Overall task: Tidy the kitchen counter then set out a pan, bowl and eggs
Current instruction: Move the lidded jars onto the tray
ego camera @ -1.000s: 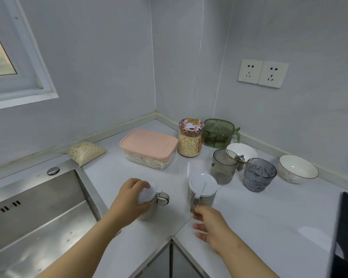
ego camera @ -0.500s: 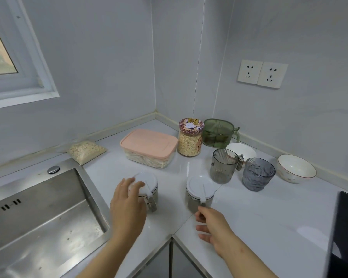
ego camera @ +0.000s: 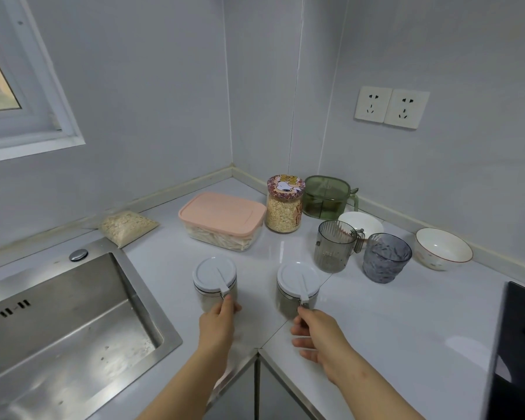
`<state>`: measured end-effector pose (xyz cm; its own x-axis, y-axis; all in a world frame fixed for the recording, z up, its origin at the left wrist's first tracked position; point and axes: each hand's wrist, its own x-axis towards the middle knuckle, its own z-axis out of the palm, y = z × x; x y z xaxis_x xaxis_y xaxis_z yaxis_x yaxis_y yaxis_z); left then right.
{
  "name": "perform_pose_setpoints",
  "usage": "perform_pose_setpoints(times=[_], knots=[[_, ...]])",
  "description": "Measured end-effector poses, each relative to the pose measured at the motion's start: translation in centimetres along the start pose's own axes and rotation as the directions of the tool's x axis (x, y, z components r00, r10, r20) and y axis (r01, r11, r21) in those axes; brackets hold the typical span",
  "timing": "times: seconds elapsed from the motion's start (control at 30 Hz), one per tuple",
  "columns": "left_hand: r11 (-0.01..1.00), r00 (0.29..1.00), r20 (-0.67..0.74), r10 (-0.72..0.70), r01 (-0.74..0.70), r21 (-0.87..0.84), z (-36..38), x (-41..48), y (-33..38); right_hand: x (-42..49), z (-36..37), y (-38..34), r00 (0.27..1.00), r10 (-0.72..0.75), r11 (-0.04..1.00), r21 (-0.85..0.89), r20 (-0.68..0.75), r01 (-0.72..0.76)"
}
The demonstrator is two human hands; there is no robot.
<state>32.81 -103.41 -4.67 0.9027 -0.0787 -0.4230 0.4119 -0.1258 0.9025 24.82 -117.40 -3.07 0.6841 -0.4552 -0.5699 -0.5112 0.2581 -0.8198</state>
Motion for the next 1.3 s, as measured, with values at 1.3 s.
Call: perform_pose_setpoints(times=[1.3], knots=[[0.943,0.67,0.729,0.138,-0.313,0.109,15.4,-18.3,2.3,-17.9,-18.0,6.6,0.666,-0.088,0.805,0.341,-0.741,0.485]])
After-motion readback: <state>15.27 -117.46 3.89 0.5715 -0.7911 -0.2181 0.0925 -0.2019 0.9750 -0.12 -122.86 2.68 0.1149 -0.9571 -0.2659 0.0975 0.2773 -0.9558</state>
